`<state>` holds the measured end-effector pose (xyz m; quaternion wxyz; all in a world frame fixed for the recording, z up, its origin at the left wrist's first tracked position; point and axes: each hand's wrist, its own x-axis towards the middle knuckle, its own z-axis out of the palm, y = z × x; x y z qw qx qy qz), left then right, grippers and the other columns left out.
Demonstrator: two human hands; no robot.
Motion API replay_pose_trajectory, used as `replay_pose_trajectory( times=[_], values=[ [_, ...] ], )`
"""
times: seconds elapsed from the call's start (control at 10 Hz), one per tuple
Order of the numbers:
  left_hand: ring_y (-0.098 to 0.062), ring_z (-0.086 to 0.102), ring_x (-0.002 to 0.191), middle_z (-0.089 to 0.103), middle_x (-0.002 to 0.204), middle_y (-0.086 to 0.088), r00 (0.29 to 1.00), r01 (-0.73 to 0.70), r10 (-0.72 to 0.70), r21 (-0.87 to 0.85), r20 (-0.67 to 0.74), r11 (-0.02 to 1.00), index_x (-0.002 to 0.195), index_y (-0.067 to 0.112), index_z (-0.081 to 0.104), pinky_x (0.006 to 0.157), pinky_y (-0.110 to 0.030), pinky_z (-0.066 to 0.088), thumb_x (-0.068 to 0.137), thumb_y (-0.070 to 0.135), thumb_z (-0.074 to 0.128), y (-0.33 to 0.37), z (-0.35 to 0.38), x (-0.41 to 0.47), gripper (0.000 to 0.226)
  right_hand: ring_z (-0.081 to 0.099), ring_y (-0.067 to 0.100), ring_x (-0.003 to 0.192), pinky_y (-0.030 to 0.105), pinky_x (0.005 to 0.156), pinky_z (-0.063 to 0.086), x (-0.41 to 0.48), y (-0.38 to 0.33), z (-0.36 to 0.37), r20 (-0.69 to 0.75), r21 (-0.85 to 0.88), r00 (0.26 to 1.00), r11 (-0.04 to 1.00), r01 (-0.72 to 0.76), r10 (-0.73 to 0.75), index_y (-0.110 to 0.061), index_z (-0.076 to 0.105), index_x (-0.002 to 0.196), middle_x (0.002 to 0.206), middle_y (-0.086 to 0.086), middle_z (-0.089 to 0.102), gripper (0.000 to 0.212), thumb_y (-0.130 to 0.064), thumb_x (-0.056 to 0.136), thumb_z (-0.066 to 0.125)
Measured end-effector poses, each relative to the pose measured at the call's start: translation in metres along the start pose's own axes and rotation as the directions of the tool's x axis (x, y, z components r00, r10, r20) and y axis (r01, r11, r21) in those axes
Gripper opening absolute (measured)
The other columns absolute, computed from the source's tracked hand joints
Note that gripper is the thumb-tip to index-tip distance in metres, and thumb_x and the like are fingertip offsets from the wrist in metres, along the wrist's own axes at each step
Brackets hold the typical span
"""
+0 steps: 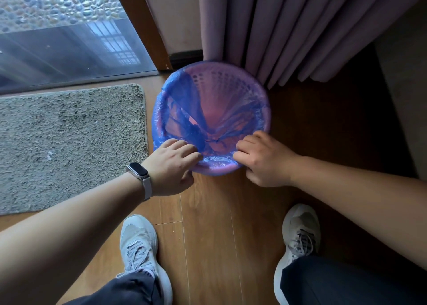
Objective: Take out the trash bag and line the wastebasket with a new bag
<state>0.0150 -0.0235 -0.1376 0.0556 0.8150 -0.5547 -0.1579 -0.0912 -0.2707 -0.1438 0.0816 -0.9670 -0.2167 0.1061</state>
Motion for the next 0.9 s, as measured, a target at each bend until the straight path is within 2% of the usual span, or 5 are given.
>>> replay_pose_trajectory(
  times=[0.1,0.3,0.5,0.7,0.9],
  values=[
    [-0.028,0.063,0.102,0.069,0.111,-0.003,0.998,0.006,-0.011,-0.079,-0.056,0.997,0.11,0.01,0.066,0.09,-0.039,0.045,0.074,0.031,0.054,0.006,-0.01,0.003,0.043,0.056,0.031,0.096,0.044,0.094,0.039,-0.001,-0.002,-0.013,0.025,0.012,0.999,0.999,-0.038,0.038,-0.013,0.063,0.097,0.101,0.008,0.061,0.034,-0.034,0.073,0.055],
    [-0.029,0.062,0.109,0.064,0.126,-0.007,0.964,0.109,-0.152,-0.196,-0.221,0.975,0.114,0.01,0.066,0.096,-0.04,0.043,0.086,0.035,0.055,0.007,-0.01,0.026,0.039,0.058,0.029,0.104,0.045,0.107,0.029,0.017,-0.003,-0.023,-0.118,0.103,0.971,0.975,-0.196,0.208,-0.011,0.067,0.109,0.109,0.008,0.064,0.05,-0.047,0.076,0.056],
    [-0.028,0.061,0.112,0.064,0.126,-0.006,0.924,0.262,-0.308,-0.209,-0.228,0.942,0.113,0.012,0.067,0.099,-0.043,0.041,0.085,0.036,0.056,0.017,-0.039,0.012,0.038,0.06,0.034,0.102,0.044,0.093,0.043,0.026,-0.009,-0.05,-0.016,0.164,0.948,0.936,-0.311,0.318,-0.008,0.067,0.11,0.113,0.014,0.065,0.049,-0.043,0.077,0.066],
    [-0.031,0.06,0.113,0.062,0.128,-0.009,0.921,0.365,-0.38,-0.143,-0.088,0.92,0.117,0.015,0.065,0.102,-0.047,0.038,0.082,0.033,0.056,0.031,-0.143,-0.015,0.04,0.06,0.034,0.103,0.043,0.089,0.044,0.017,-0.019,-0.155,0.014,0.134,0.938,0.929,-0.345,0.347,-0.011,0.068,0.11,0.115,0.015,0.064,0.049,-0.046,0.077,0.059],
    [-0.033,0.059,0.112,0.061,0.129,-0.011,0.914,0.393,-0.4,-0.099,-0.07,0.914,0.12,0.017,0.063,0.103,-0.051,0.038,0.081,0.039,0.051,0.068,-0.283,-0.017,0.046,0.056,0.034,0.109,0.045,0.094,0.04,-0.006,-0.033,-0.29,-0.065,0.173,0.916,0.908,-0.381,0.396,-0.013,0.065,0.116,0.121,0.015,0.061,0.05,-0.047,0.08,0.059]
  ],
)
